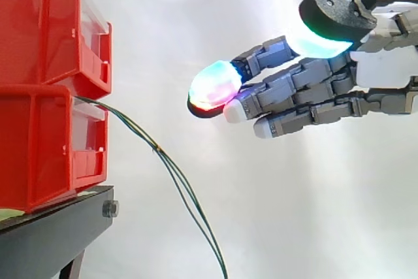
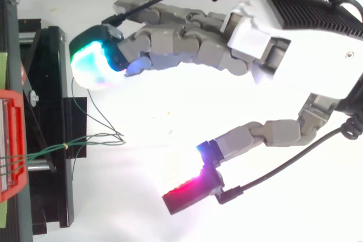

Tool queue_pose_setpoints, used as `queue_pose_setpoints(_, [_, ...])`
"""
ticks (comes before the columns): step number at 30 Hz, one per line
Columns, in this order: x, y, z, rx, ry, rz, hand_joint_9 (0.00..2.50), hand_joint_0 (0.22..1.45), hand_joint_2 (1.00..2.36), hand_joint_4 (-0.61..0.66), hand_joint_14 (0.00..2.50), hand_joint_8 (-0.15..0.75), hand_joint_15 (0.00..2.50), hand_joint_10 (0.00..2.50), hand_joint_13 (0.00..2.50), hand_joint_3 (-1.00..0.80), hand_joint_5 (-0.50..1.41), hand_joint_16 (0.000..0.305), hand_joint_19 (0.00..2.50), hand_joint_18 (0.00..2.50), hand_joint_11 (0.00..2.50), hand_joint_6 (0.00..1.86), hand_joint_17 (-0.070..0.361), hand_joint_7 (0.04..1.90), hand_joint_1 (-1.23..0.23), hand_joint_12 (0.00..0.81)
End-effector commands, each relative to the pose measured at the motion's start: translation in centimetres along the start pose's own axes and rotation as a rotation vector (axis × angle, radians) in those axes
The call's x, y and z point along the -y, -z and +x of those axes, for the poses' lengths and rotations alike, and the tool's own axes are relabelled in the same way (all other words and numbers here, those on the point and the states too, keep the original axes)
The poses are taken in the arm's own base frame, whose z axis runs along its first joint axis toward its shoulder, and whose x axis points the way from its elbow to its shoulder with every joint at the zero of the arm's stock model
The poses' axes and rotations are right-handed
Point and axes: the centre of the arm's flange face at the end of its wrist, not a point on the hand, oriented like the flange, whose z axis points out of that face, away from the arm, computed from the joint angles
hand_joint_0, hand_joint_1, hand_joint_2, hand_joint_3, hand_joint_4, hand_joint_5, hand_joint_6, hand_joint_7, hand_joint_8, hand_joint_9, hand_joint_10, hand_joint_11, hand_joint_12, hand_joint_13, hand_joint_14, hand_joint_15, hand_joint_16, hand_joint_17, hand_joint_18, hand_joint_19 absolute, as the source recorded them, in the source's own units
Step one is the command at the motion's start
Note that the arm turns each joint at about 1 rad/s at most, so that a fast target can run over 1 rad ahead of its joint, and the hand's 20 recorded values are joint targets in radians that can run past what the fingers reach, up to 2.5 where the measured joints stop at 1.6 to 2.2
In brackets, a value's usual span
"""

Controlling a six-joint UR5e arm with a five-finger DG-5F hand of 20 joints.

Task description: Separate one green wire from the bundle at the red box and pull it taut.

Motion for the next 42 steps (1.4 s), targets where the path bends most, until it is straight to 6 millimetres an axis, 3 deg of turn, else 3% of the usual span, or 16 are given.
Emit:
queue_pose_setpoints(1, [0.13, 0.13, 0.04, 0.018, -0.034, 0.019, 0.37, 0.45, 1.00, 0.25, 0.00, 0.244, 0.00, 0.00, 0.11, -0.50, -0.21, 0.058, 0.25, 0.13, 0.09, 0.50, 0.130, 0.76, -0.72, 0.339])
queue_pose_setpoints(29, [0.55, 0.61, 0.48, 0.033, -0.154, 0.049, 0.38, 0.45, 1.00, 0.25, 0.00, 0.245, 0.00, 0.00, 0.12, -0.50, -0.21, 0.057, 0.25, 0.14, 0.10, 0.50, 0.128, 0.76, -0.67, 0.336])
queue_pose_setpoints(42, [0.75, 1.06, 0.79, 0.017, -0.314, 0.077, 0.39, 0.46, 1.00, 0.24, 0.00, 0.242, 0.00, 0.01, 0.12, -0.50, -0.21, 0.056, 0.25, 0.14, 0.11, 0.50, 0.127, 0.77, -0.65, 0.334])
